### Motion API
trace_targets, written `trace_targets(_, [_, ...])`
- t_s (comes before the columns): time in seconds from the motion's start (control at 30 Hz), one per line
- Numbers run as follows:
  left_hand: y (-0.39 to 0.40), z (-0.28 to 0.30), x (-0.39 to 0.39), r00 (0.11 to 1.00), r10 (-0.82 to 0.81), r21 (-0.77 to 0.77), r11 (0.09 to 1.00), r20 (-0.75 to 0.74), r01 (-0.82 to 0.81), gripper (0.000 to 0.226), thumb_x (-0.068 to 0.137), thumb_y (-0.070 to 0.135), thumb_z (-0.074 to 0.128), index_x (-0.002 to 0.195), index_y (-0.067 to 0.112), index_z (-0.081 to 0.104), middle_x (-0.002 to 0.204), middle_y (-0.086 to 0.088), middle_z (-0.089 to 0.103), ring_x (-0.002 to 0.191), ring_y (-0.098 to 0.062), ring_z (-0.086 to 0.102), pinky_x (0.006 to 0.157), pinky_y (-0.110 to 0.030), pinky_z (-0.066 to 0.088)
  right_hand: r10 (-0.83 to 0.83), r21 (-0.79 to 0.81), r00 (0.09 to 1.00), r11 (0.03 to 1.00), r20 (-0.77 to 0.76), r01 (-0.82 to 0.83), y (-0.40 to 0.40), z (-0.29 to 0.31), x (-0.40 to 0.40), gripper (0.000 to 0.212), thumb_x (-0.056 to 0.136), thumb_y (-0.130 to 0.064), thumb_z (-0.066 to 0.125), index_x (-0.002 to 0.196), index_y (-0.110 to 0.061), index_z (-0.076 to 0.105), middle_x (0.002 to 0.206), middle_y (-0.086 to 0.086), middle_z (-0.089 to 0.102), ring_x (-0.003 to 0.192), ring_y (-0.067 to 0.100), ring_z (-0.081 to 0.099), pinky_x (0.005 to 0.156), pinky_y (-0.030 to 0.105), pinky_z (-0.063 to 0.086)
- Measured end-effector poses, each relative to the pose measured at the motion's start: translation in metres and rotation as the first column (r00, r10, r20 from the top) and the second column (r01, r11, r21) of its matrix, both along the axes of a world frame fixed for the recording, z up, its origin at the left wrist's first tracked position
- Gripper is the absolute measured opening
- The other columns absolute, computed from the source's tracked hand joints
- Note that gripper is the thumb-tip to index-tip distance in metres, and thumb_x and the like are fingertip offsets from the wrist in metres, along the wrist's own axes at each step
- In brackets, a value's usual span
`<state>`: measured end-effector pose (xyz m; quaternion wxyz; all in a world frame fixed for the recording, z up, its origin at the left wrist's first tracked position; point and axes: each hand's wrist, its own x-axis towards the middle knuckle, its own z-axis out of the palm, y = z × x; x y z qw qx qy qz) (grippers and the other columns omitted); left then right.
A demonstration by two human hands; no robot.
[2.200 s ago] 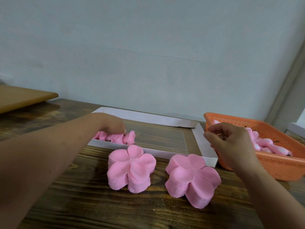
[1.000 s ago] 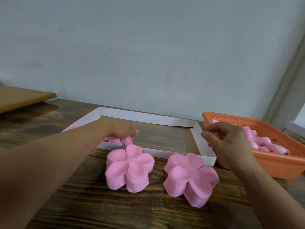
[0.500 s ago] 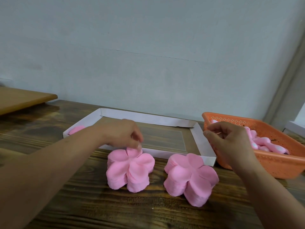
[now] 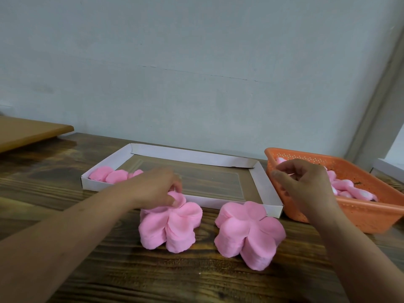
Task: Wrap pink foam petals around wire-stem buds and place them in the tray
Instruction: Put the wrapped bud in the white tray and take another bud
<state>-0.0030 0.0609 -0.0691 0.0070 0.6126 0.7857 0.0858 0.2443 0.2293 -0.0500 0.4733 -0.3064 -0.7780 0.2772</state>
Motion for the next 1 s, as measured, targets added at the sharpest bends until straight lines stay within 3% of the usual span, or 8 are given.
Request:
trace_targets(0.2, [-0.0025,0.0003,0.007,0.997,0.058,0.045,0.997,-0.059,-0.056,0.008,0.085,0.02,0.06,0.091,0.024,0.061,0.098,0.005,0.063,0.089,-0.013,0.056,0.078,-0.032,0.049,0.004,-0.016,1.0,1.0,-0.004,-0.004,-0.0005,0.0003,0.0011,0.018,0.078,-0.011,0.07,0.069,-0.026,0.064,0.066,0.0,0.065,0.057,0.023,0.058,0.062,0.045,0.054])
trace_targets(0.3, [-0.0024,-0.0002,0.0073,0.997,0.078,0.054,0.996,-0.013,-0.077,0.022,0.085,0.016,0.059,0.106,0.023,0.061,0.098,0.001,0.065,0.085,-0.013,0.054,0.072,-0.03,0.046,0.002,-0.02,1.0,1.0,0.0,-0.002,-0.0009,0.0004,0.001,0.02,0.078,-0.012,0.07,0.069,-0.028,0.063,0.068,0.0,0.066,0.06,0.025,0.06,0.063,0.045,0.054])
trace_targets(0.43, [-0.0002,0.0001,0.0068,0.996,0.08,0.015,0.997,-0.049,-0.079,0.008,0.085,0.015,0.057,0.086,0.023,0.059,0.082,0.004,0.057,0.08,-0.015,0.051,0.067,-0.029,0.043,0.005,-0.02,1.0,1.0,0.002,-0.005,-0.0011,0.0004,0.0004,0.019,0.078,-0.012,0.07,0.069,-0.027,0.063,0.068,0.0,0.066,0.06,0.024,0.06,0.064,0.044,0.054])
trace_targets(0.6, [0.0006,0.0001,0.0072,0.993,0.105,0.044,0.994,-0.054,-0.102,0.01,0.084,0.014,0.057,0.081,0.024,0.059,0.092,0.006,0.061,0.086,-0.014,0.056,0.073,-0.028,0.046,0.007,-0.029,1.0,1.0,-0.002,-0.007,-0.0004,0.0007,-0.0001,0.018,0.078,-0.011,0.07,0.07,-0.026,0.063,0.068,0.001,0.066,0.06,0.024,0.06,0.065,0.044,0.054])
trace_targets(0.73, [0.0028,-0.0011,0.0079,0.99,0.125,0.024,0.992,-0.065,-0.124,0.022,0.087,0.014,0.054,0.105,0.02,0.064,0.101,0.001,0.062,0.083,-0.014,0.05,0.064,-0.026,0.038,0.008,-0.014,1.0,1.0,0.006,-0.008,-0.0001,0.0007,0.0006,0.019,0.079,-0.011,0.07,0.071,-0.027,0.062,0.07,0.002,0.066,0.064,0.029,0.062,0.064,0.043,0.054])
trace_targets(0.8, [0.0029,0.0011,0.0087,0.987,0.134,-0.016,0.991,-0.087,-0.136,0.027,0.087,0.015,0.054,0.111,0.02,0.065,0.095,0.002,0.059,0.083,-0.015,0.05,0.066,-0.027,0.042,0.01,-0.005,1.0,1.0,0.019,-0.01,-0.0002,0.0004,0.0008,0.018,0.08,-0.012,0.07,0.072,-0.027,0.062,0.071,0.001,0.066,0.065,0.029,0.063,0.064,0.042,0.055])
trace_targets(0.87, [0.0037,0.0033,0.0089,0.986,0.131,-0.05,0.989,-0.099,-0.136,0.022,0.086,0.016,0.053,0.103,0.022,0.066,0.093,0.004,0.059,0.087,-0.017,0.056,0.073,-0.032,0.048,0.009,-0.006,1.0,1.0,0.018,-0.009,0.0,0.0004,0.0005,0.016,0.08,-0.012,0.07,0.073,-0.025,0.063,0.071,0.002,0.066,0.065,0.028,0.063,0.064,0.042,0.055])
trace_targets(1.0, [0.0036,0.0043,0.0106,0.986,0.143,-0.039,0.988,-0.088,-0.147,0.016,0.083,0.016,0.053,0.095,0.022,0.063,0.088,0.003,0.059,0.085,-0.019,0.056,0.071,-0.031,0.045,0.009,-0.016,1.0,1.0,0.013,-0.008,0.0004,0.0009,0.0006,0.014,0.08,-0.012,0.07,0.075,-0.023,0.064,0.07,0.003,0.066,0.063,0.026,0.062,0.064,0.042,0.054])
